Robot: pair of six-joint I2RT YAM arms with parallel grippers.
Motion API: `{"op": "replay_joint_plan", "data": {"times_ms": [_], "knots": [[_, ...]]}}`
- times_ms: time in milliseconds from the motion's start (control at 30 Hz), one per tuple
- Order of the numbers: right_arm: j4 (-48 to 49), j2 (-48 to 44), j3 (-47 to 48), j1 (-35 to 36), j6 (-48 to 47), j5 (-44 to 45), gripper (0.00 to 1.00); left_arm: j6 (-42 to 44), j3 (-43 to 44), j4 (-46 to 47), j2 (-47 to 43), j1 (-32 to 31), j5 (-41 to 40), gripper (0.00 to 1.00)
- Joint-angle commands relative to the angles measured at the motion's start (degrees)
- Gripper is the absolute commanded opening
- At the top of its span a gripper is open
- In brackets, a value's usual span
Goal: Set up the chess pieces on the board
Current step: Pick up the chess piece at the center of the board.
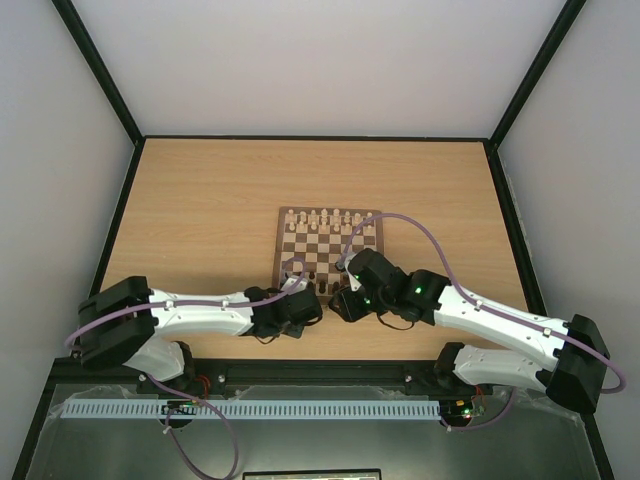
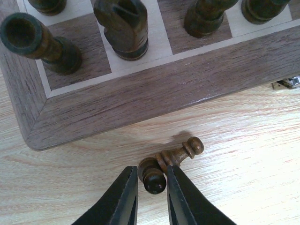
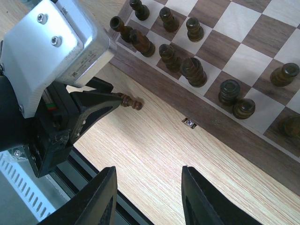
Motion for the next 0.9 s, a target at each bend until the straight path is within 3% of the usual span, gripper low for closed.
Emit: {"op": "replay_joint_plan", "data": {"times_ms": [0,467,867], "knots": [[-0.2,0.4,-0.9,-0.2,-0.8,-0.1,0.38,0.6,1.5,-1.1,1.1,0.4,0.2,0.19],[2.7,0.2,-3.1,-0.3,0.8,-2.2,0.38,-0.5,-0.3,-2.2,-3.5,0.1,0.2,0.06],[25.3,-2.5,-16.3,-4.4,16.3,-16.2,0.45,-0.7,-2.6,-1.5,-7.5,-1.1,0.6,0.05]]}}
